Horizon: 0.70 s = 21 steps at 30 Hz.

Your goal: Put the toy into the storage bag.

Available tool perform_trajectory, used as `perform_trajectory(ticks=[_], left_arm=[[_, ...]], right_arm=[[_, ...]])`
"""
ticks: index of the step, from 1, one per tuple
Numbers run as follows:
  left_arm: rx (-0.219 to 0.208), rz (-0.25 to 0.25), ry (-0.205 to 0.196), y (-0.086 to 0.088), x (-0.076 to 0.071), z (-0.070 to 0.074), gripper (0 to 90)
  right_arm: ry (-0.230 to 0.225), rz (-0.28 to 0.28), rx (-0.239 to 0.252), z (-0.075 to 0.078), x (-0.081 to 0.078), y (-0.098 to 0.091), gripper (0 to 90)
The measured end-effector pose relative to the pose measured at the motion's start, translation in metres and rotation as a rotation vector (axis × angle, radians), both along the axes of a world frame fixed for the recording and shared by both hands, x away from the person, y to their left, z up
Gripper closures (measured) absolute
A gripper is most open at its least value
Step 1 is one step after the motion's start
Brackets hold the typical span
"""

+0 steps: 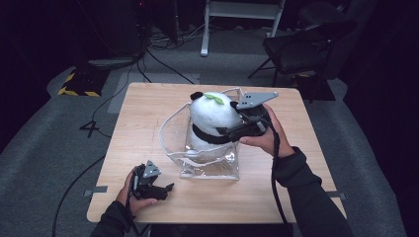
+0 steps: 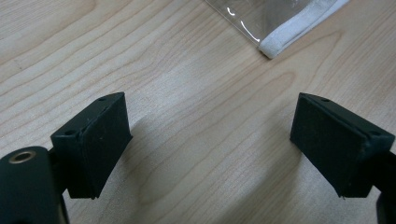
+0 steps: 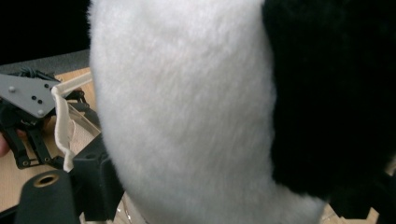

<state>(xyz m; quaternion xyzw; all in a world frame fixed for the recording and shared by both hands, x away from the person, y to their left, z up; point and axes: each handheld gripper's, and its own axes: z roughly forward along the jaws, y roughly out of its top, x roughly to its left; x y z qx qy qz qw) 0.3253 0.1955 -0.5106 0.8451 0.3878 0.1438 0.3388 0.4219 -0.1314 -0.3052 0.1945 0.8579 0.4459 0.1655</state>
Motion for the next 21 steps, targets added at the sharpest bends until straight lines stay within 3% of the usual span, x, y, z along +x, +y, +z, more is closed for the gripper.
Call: perform_trajectory(ticks=[10, 21], left_arm=[[0.0, 0.0, 0.0, 0.0, 0.0, 0.0, 12.1], [0.001, -0.002, 0.0, 0.0001, 0.0, 0.0, 12.2]], right_arm=[[0.024, -0.011, -0.031, -0.0025, 0.0021, -0.0004, 15.3], [0.019, -0.005, -0.106, 0.0026, -0.0001, 0.006, 14.9]])
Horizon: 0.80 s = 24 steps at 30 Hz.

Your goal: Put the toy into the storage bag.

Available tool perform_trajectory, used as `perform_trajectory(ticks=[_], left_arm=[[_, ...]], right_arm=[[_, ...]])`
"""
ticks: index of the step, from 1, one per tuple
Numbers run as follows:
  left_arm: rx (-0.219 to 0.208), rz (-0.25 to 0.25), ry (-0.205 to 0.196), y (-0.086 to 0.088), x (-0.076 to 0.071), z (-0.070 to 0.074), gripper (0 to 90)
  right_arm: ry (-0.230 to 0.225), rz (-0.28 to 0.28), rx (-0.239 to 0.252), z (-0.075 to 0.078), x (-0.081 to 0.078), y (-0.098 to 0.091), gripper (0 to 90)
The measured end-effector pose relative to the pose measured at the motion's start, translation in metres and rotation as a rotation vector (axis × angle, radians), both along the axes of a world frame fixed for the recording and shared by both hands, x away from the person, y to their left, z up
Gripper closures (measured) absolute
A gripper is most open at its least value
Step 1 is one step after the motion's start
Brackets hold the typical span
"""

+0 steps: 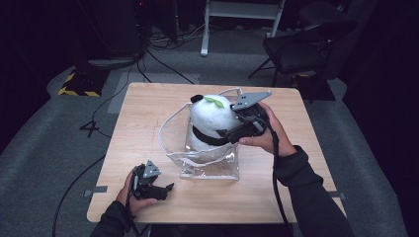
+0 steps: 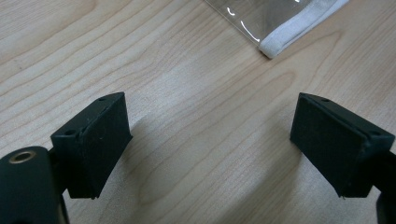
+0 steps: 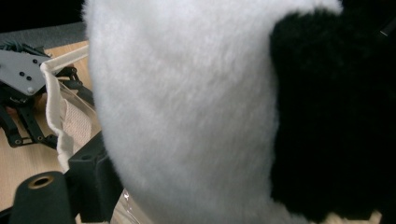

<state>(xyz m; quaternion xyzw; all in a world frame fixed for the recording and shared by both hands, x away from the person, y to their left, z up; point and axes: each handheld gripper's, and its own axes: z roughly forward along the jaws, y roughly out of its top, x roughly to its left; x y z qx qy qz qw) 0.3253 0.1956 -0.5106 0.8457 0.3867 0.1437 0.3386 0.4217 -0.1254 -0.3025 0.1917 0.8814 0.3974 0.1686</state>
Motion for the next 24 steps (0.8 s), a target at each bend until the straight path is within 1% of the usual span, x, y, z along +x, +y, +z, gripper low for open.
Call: perform_trajectory(ticks=[5, 12, 17, 19, 20, 22, 24], left_arm=[[0.001, -0.001, 0.0, 0.0, 0.0, 0.0, 12.3], [0.001, -0.001, 0.0, 0.0, 0.0, 0.0, 12.2], [0.0, -0.001, 0.0, 0.0, 0.0, 0.0, 12.3], [-0.001, -0.01, 0.001, 0.0, 0.0, 0.0, 12.2], [0.007, -0.019, -0.002, 0.0, -0.001, 0.0, 12.3], [0.002, -0.022, 0.001, 0.0, -0.001, 0.0, 12.3], [0.002, -0.023, 0.001, 0.0, -0.001, 0.0, 12.3]], right_arm=[[0.005, 0.009, -0.053, 0.002, -0.001, 0.003, 14.6], [-0.001, 0.004, -0.068, -0.002, -0.001, 0.008, 14.5], [0.008, -0.003, -0.079, -0.004, 0.0, 0.012, 14.6], [0.013, 0.001, -0.091, -0.003, 0.001, 0.014, 14.7], [0.016, 0.0, -0.097, -0.003, 0.001, 0.015, 14.8], [0.021, 0.003, -0.11, -0.003, 0.001, 0.015, 14.8], [0.024, 0.004, -0.11, -0.002, 0.002, 0.015, 14.9]])
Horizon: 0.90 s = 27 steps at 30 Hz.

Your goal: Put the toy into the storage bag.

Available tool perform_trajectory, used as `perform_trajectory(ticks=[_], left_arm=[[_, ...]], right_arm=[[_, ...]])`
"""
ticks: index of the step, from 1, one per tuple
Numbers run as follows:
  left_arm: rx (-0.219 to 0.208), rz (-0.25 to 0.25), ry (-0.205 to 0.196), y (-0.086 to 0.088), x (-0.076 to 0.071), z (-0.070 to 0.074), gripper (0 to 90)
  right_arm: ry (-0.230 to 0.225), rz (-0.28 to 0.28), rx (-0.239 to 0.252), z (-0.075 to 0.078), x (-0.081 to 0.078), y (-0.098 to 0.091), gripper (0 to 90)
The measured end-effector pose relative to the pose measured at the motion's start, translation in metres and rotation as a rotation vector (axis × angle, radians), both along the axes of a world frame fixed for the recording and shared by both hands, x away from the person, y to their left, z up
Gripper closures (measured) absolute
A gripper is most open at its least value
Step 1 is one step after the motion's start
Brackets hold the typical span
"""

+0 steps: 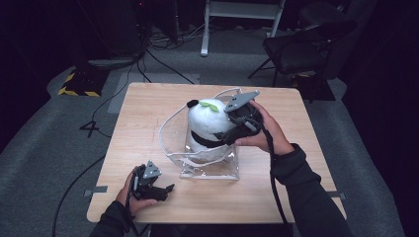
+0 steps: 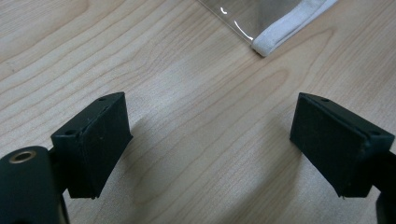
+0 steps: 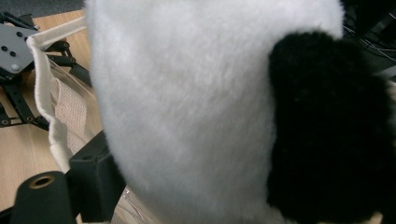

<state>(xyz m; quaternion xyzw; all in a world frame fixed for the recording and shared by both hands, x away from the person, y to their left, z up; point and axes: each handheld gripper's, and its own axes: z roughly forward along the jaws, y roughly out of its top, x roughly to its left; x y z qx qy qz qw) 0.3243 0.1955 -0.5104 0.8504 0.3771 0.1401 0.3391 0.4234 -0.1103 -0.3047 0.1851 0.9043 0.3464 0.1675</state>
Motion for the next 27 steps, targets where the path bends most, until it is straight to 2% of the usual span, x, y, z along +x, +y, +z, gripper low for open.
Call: perform_trajectory(ticks=[4, 12, 16, 20, 27], left_arm=[[-0.003, 0.002, 0.002, -0.0002, -0.0002, -0.0001, 12.3], [-0.003, 0.001, 0.002, -0.0002, -0.0002, -0.0001, 12.2], [-0.004, 0.002, 0.0, -0.0002, -0.0002, -0.0003, 12.2], [-0.003, -0.001, -0.001, -0.0001, -0.0004, -0.0003, 12.2], [-0.001, -0.005, -0.002, 0.0, -0.0004, -0.0002, 12.2]], right_arm=[[0.01, -0.002, -0.004, -0.0007, 0.0005, -0.0004, 14.9], [-0.001, -0.032, 0.043, -0.0046, 0.0027, -0.0011, 15.0], [-0.024, -0.02, 0.006, -0.0036, -0.001, 0.0042, 15.0], [-0.014, 0.006, 0.011, -0.0009, -0.0042, 0.0073, 14.9], [-0.004, 0.017, -0.002, 0.003, -0.0044, 0.0056, 15.0]])
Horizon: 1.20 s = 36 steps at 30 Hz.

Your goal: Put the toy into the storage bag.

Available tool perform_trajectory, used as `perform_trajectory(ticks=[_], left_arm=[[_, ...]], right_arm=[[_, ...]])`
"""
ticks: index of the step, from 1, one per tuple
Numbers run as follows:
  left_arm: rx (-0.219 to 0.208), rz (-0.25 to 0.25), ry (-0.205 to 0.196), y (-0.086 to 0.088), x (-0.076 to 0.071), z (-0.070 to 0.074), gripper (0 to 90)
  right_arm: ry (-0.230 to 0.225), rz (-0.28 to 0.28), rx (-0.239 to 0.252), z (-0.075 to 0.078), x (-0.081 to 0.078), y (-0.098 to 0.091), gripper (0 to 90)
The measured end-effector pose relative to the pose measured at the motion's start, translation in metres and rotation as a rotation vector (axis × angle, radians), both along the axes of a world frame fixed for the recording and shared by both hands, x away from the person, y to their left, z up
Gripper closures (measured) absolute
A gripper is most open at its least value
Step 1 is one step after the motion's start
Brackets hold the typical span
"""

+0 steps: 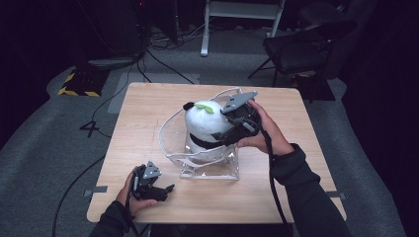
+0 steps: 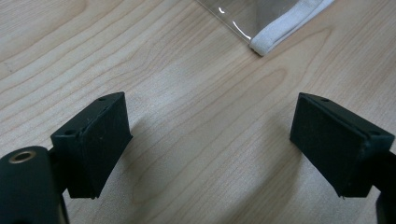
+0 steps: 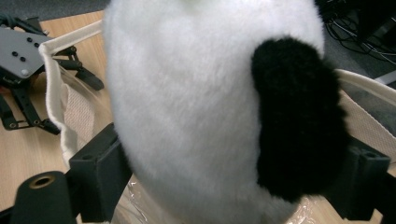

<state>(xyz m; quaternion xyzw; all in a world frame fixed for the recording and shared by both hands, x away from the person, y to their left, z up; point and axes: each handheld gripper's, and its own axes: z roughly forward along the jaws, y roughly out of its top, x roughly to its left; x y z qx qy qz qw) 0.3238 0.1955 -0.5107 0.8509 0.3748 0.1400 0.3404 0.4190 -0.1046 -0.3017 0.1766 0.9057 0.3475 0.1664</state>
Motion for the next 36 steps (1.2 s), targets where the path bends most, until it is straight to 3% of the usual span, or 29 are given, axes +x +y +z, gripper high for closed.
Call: perform_trajectory(ticks=[4, 7, 12, 15, 36], left_arm=[[0.0, 0.0, 0.0, 0.0, 0.0, 0.0, 12.2], [0.0, -0.002, 0.0, 0.0, 0.0, 0.0, 12.2], [0.001, -0.002, -0.003, 0.0, 0.0, 0.0, 12.2], [0.001, -0.002, -0.003, 0.0, 0.0, 0.0, 12.2], [0.001, -0.001, -0.003, 0.0, 0.0, 0.0, 12.2]], right_arm=[[-0.03, 0.01, -0.055, 0.004, -0.002, 0.002, 16.2], [-0.023, 0.016, -0.058, 0.005, -0.003, 0.004, 18.7], [-0.027, 0.006, -0.019, 0.009, -0.005, 0.0, 21.3], [-0.028, 0.014, -0.041, 0.007, -0.005, 0.001, 21.3], [-0.023, 0.003, 0.0, 0.008, -0.006, -0.01, 20.8]])
